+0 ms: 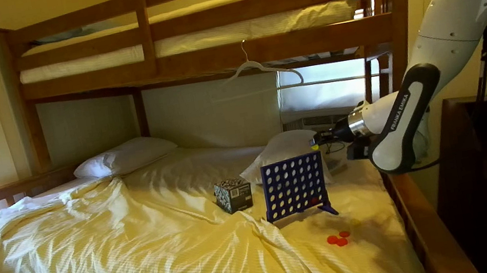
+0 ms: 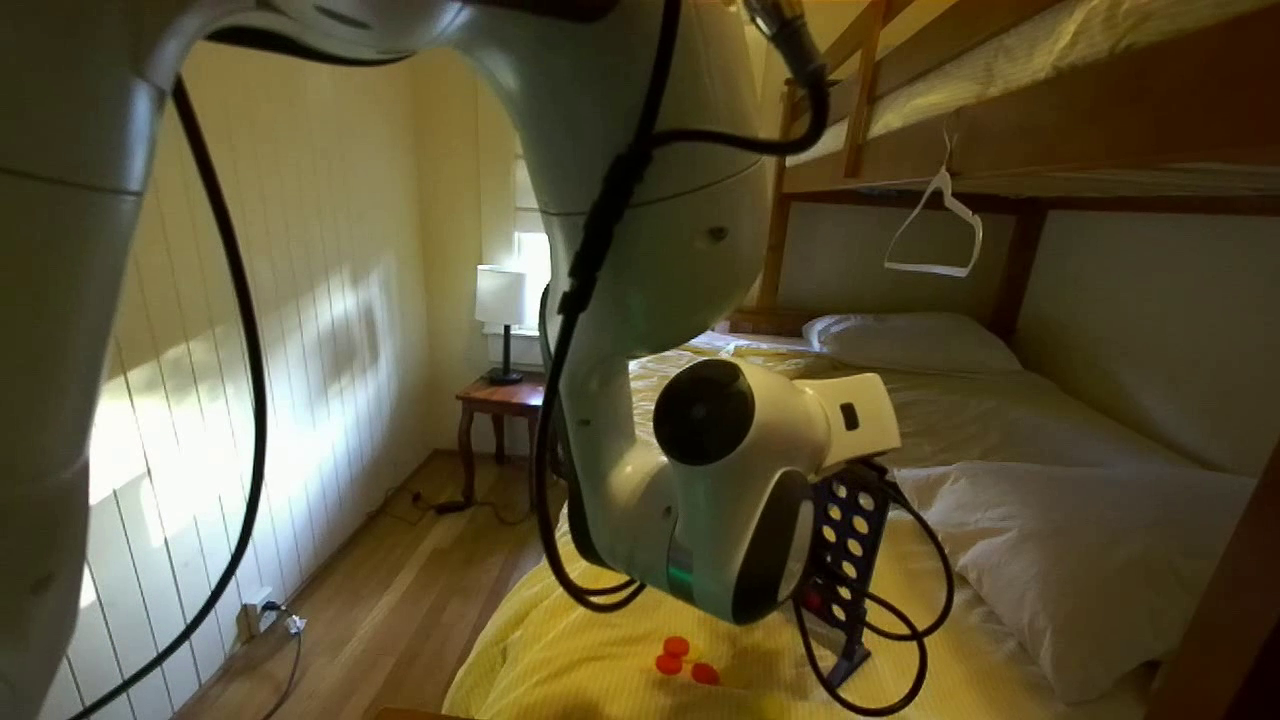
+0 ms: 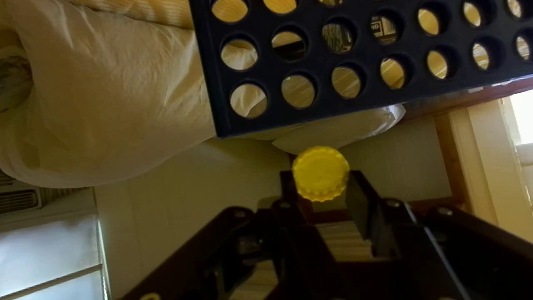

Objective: Put one yellow circle into the blue platform

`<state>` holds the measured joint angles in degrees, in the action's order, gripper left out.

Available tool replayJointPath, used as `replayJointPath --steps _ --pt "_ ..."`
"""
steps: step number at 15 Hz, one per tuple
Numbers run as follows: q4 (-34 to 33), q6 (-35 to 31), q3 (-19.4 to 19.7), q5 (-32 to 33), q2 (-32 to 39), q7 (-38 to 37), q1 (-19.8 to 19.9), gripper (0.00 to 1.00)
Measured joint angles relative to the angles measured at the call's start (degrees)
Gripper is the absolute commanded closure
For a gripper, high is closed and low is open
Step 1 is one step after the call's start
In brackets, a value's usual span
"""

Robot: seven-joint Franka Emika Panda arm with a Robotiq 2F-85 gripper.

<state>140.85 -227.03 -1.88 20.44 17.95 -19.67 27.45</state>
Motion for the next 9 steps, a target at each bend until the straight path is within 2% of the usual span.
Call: replayJointPath --steps 2,3,5,9 --pt "-0.95 0.82 0.30 0.42 0.26 -1.41 -0.61 0.90" --pt "-1.49 1.97 0.31 1.34 0.39 -2.58 -0.70 0.65" --pt "-2.26 5.74 -0.34 4.17 0.43 -5.18 -0.13 0.65" --pt "-2.43 6.73 -0.63 4.83 0.43 -5.77 0.19 0.65"
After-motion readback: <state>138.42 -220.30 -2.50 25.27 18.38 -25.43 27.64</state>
